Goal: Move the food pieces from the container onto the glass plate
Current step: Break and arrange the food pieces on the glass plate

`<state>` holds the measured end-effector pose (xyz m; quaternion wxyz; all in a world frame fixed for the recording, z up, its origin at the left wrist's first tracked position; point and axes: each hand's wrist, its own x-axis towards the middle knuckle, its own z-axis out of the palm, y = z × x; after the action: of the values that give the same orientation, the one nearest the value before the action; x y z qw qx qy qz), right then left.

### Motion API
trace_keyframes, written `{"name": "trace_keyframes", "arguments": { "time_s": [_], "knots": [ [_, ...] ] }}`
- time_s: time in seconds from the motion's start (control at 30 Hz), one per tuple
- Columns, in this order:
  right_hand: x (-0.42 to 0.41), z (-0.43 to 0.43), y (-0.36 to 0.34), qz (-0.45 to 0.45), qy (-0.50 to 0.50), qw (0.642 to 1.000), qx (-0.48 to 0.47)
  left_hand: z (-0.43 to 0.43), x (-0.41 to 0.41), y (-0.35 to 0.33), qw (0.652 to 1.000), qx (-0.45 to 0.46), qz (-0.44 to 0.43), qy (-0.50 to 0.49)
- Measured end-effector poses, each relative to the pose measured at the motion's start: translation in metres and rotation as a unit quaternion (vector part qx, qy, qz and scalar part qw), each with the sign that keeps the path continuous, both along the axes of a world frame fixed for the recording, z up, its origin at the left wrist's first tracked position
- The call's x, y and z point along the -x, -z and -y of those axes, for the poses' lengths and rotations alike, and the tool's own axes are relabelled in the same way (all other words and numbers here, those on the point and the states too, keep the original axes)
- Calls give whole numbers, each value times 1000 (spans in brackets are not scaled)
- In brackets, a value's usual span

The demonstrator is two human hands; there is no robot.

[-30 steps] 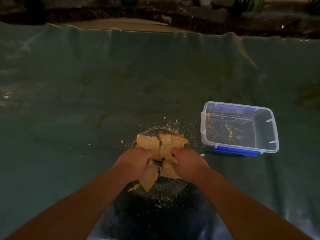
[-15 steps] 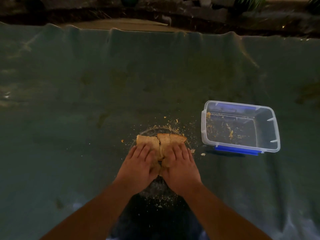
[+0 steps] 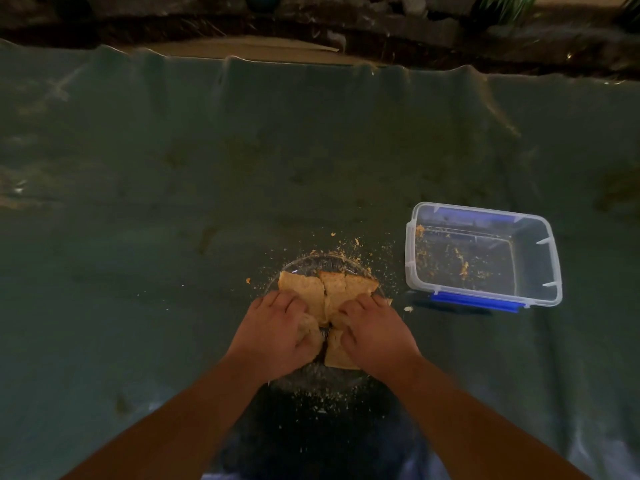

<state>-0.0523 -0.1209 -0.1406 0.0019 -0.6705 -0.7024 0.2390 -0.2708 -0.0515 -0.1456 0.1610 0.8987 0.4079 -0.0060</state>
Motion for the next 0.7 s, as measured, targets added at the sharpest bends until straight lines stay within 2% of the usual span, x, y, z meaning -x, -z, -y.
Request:
{"name": "trace_keyframes", "arguments": {
  "time_s": [0.1, 0.17, 0.23, 0.3, 0.37, 0.47, 0.57, 0.63, 0.7],
  "knots": [
    [1, 0, -2, -69, 35, 997, -1, -1, 2, -2, 1000, 9, -5, 1],
    [3, -1, -5, -122, 77, 989, 27, -3, 2, -5, 997, 76, 15, -2],
    [4, -1, -7, -125, 80, 987, 59, -4, 1, -8, 990, 139, 21, -10],
    [6, 1, -8, -51, 12, 997, 55, -3, 2, -8, 994, 110, -2, 20],
    [8, 5, -6, 16, -35, 999, 6, -1, 3, -6, 998, 42, -22, 45],
    [11, 5, -4, 5, -11, 999, -44, -2, -3, -9, 998, 14, -50, 45],
    [10, -1, -2, 16, -11, 1000, -2, -6, -10, -9, 995, 19, -85, 39],
    [6, -3, -1, 19, -15, 1000, 3, -7, -10, -11, 997, 5, -74, 33],
    [3, 0, -1, 32, -25, 998, -40, -2, -6, -10, 997, -28, -48, 55]
  ]
}}
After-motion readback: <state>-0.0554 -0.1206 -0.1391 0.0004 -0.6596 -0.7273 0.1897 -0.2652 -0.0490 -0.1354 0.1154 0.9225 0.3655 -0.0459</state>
